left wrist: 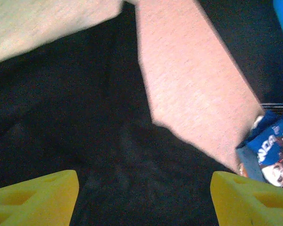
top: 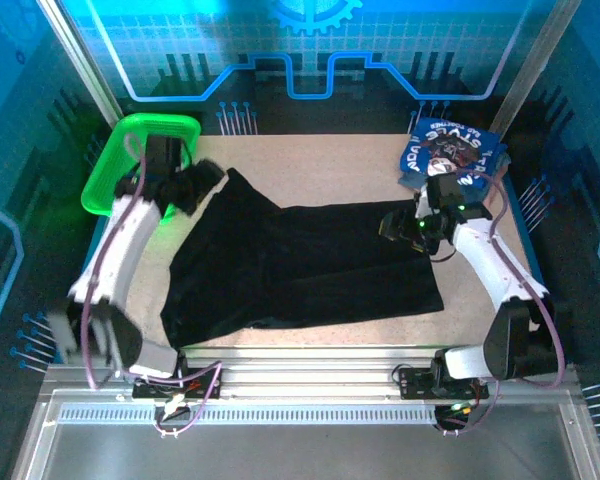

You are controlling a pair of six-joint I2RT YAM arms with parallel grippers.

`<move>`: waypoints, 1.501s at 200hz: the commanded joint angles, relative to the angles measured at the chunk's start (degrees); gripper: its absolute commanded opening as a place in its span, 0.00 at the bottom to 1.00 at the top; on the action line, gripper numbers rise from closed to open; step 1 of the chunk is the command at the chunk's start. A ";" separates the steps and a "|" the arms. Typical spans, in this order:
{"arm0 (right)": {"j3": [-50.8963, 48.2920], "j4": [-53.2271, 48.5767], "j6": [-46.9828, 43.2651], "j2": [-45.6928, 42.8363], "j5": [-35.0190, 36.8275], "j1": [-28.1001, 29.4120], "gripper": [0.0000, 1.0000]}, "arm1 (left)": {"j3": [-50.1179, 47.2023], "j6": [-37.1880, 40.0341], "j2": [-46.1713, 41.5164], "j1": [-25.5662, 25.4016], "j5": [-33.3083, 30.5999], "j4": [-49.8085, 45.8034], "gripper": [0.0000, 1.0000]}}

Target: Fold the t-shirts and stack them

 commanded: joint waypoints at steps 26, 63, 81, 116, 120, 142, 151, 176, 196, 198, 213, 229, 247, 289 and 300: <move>6.22 0.49 -3.12 -1.55 -3.66 1.31 0.92 | 19.23 5.93 29.22 3.58 5.82 1.90 0.71; 8.25 1.00 -1.81 1.14 -4.28 1.97 0.93 | 30.75 6.09 42.52 4.72 7.12 5.92 0.63; 9.14 -0.50 -2.12 1.73 -3.16 2.19 0.93 | 33.36 5.07 46.32 5.08 7.55 8.05 0.61; 7.93 -1.88 -2.21 0.47 -1.92 1.95 0.93 | 38.54 4.59 52.78 5.29 6.81 8.57 0.58; 7.57 -1.84 -2.16 0.21 -1.84 1.92 0.93 | 39.45 4.56 53.55 5.29 6.78 8.50 0.58; 5.87 -1.47 -1.54 -0.38 -1.63 1.73 0.93 | 44.86 4.67 57.75 5.29 6.05 6.31 0.58; 5.49 -1.44 -1.50 -0.38 -1.64 1.59 0.93 | 46.75 4.73 59.20 5.29 5.59 5.24 0.57; 5.36 -1.11 -1.44 0.35 -1.89 1.24 0.93 | 49.89 5.10 61.88 5.29 5.22 3.76 0.56; 5.89 -0.83 -1.50 1.41 -2.23 0.96 0.93 | 51.38 5.54 63.24 5.29 4.22 2.65 0.56; 5.94 -0.83 -1.50 1.51 -2.29 0.99 0.93 | 51.45 5.56 63.29 5.29 4.17 2.61 0.56; 6.47 -0.74 -1.65 2.54 -2.41 0.99 0.93 | 51.96 5.49 64.03 5.21 4.38 2.88 0.56; 6.93 -0.70 -1.94 3.75 -2.08 0.86 0.93 | 53.32 5.56 65.19 4.87 4.57 2.25 0.55; 7.35 0.06 -2.03 5.24 -1.98 0.55 0.93 | 54.55 5.73 66.56 4.51 4.41 1.45 0.54; 9.94 1.56 -1.92 11.04 -0.57 -1.25 0.92 | 54.97 6.26 68.24 3.98 4.76 -0.64 0.43; 10.90 2.38 -1.77 12.73 -0.66 -2.13 0.92 | 54.91 6.85 68.25 4.05 4.22 -2.06 0.40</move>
